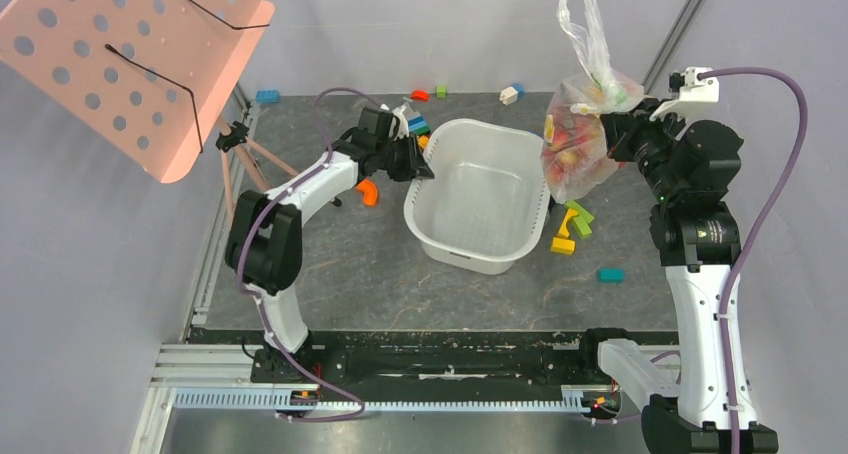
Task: Take the fake fruits out of the plastic bag
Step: Pick up the plastic bag at the center of the board.
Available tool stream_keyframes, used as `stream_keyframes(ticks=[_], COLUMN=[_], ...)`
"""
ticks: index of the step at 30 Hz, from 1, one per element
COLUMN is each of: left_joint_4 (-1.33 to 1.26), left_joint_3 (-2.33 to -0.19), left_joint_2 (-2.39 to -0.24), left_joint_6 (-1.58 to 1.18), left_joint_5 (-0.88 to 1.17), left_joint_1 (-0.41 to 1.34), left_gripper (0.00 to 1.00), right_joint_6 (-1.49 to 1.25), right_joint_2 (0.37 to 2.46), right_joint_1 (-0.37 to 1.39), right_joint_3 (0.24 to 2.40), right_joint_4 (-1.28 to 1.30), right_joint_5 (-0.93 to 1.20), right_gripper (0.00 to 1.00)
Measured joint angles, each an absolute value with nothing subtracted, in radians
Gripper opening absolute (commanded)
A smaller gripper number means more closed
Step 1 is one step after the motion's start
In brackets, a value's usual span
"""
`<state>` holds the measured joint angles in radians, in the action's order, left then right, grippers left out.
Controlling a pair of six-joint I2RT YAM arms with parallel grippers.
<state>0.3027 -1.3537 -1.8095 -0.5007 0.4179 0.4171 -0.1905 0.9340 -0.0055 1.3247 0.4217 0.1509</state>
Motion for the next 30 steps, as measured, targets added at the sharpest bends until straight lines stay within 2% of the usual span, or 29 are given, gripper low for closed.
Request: stream_keyframes(ticks=[10,12,15,20,22,30], left_joint_4=[0.307,0.306,0.305,0.303,0.308,0.319], left_joint_3=[-1.663,-1.715,-1.779,-1.841,-1.841,-1.825], left_joint_2=[-2.044,-2.083,-2.133,-2.18,-2.18,-2.153], left_joint_6=[-0.531,-0.54,-0.55,-0.556,-0.563,-0.579], left_joint_5=[0.331,0.321,0.316,0.318,0.321,0.344], left_joint_1=[0.418,0.417,0.416,0.416,0.416,0.4], left_gripper=[0.09,0.14,0.26,0.82,0.98,1.0], right_joint_6=[-0.189,-0.189,-0.187,-0.171,-0.17,-0.189], right_joint_2=[0.929,0.928,0.928,0.928,0.926,0.929], right_joint_1=[-0.006,-0.006,-0.006,-0.007,0.004,0.075], right_joint_3=[1.316,1.31,1.3,1.291,1.291,1.291], right_joint_4=[0.429,0.429,0.427,0.426,0.418,0.389], right_joint_5=[0.153,0.159,0.183,0.307,0.365,0.49], right_gripper=[0.0,0.0,0.0,0.0,0.0,0.0])
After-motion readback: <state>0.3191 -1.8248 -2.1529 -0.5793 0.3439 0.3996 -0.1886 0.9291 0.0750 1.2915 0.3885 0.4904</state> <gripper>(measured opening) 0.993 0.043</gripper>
